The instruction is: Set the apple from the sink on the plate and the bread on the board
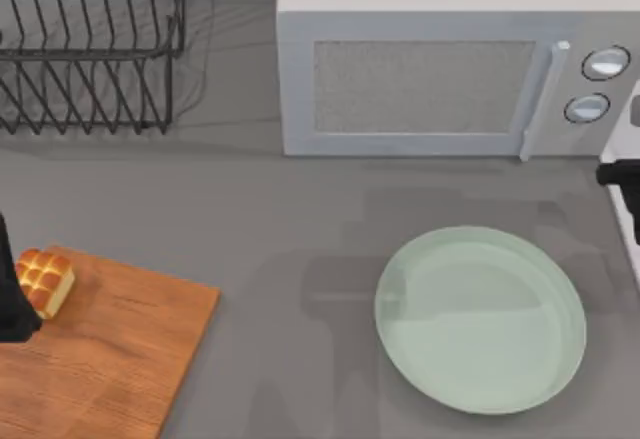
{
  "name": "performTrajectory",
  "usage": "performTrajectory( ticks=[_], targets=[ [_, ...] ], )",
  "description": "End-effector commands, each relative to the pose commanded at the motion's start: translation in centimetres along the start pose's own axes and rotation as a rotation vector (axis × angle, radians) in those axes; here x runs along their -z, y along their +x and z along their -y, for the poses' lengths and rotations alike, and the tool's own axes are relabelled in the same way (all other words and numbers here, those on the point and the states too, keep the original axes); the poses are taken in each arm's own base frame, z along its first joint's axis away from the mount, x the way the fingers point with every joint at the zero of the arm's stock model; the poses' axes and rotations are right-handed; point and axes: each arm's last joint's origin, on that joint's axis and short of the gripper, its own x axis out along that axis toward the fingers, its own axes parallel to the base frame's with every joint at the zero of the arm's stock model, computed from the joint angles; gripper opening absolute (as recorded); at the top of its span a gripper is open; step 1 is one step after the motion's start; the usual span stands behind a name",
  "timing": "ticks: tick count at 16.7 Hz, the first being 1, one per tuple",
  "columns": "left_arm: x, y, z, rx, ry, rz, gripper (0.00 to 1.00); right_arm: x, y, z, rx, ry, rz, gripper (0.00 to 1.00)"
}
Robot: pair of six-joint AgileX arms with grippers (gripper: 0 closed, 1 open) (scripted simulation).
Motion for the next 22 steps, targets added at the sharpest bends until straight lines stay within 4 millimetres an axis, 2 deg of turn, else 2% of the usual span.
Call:
performTrajectory(
  ticks=[3,7,11,13,18,22],
  targets=[
    [0.0,0.0,0.0,0.000,0.000,0.000,1.00,2.2,-0.9,-4.9,0.025,0.000,-0.033,0.00],
    [0.0,0.0,0.0,0.000,0.000,0.000,1.00,4.7,-2.7,-11.0,0.032,-0.011,0.005,0.00],
    [0.0,0.0,0.0,0.000,0.000,0.000,1.00,6.8,-4.5,-15.4,0.004,-0.025,0.066,0.00],
    [0.0,0.0,0.0,0.000,0.000,0.000,1.00,7.3,-5.0,-16.5,-0.008,-0.030,0.085,0.00],
    [0.0,0.0,0.0,0.000,0.000,0.000,1.00,7.4,-5.0,-16.7,-0.010,-0.031,0.088,0.00],
    [0.0,0.0,0.0,0.000,0.000,0.000,1.00,7.4,-5.0,-16.7,-0.010,-0.031,0.088,0.30]
  ],
)
